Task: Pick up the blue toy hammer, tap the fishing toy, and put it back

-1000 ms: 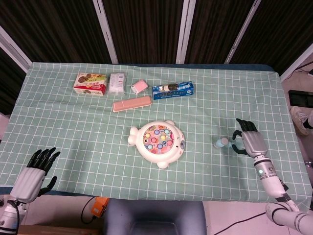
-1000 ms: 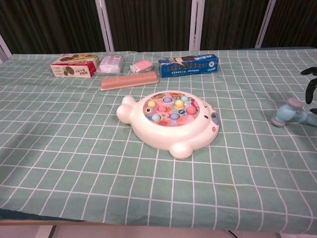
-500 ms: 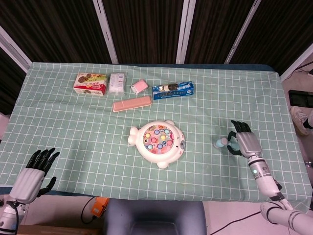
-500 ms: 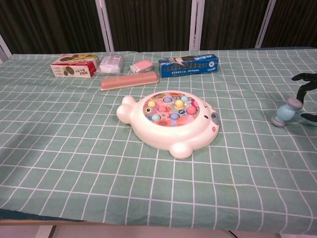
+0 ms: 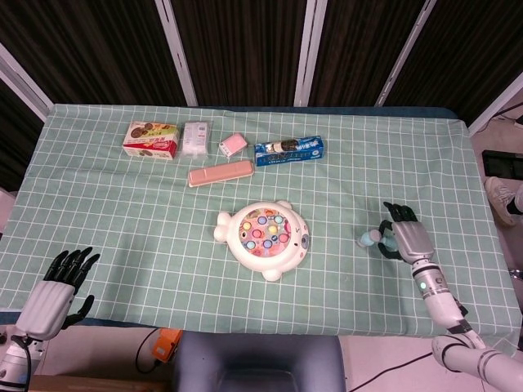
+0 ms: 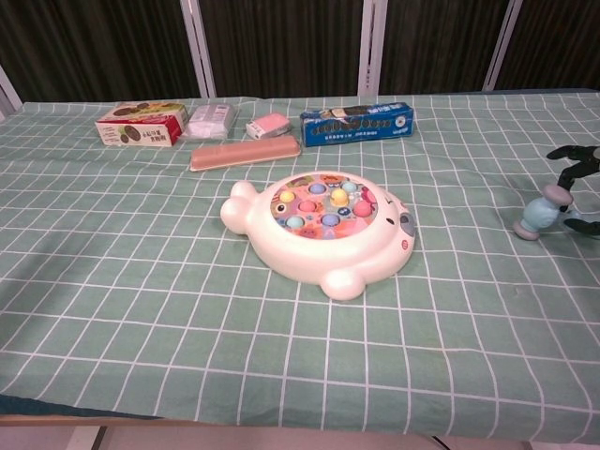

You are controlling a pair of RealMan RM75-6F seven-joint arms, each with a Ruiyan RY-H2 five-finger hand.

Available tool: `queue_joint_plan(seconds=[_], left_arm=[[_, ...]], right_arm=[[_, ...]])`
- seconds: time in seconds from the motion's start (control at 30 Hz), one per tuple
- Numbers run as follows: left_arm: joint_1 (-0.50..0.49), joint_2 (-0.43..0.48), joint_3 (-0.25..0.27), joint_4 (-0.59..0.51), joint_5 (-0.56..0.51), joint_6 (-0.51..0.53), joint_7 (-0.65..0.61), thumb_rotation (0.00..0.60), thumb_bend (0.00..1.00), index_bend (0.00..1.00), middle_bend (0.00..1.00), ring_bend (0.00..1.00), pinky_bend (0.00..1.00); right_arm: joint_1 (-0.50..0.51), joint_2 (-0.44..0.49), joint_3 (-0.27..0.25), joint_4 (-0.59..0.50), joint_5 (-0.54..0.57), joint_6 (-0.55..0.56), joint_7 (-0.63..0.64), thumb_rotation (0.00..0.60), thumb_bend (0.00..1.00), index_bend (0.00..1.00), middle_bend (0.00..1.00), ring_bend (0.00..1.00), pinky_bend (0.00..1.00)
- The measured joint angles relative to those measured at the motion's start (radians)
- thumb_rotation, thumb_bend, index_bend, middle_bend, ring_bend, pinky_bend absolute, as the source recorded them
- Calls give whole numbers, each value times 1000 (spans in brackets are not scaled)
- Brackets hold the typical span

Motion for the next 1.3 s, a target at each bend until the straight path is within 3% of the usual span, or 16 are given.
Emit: queue_joint_plan(seconds=[0.47,0.77,0.87,1.07,1.3], left_arm=[[1,1,1,0,1,0,-2,600,417,0,0,0,54],[0,1,1,-1,-1,-2,-1,600,418,0,0,0,54],[0,1,1,-1,0,-1,-2,600,418,0,0,0,54],[1,1,1,0,1,0,-2,600,418,0,0,0,54],[1,1,1,0,2,1,-3,600,418,0,0,0,54]], right_arm=[[4,-1,-2,-3,9,-6,-7,600,513,642,172,62,116],[7,-8,-1,2,18,-10,-19,600,519,696,233,112,173],[7,-11,0,4,24,-10,-25,600,521,714,289,192,220],[7,-12,0,3,32,-12,-41,600,529,744,467,435,441],[8,-17,1,4,46,-14,-69,600,538,790,531,519,519]])
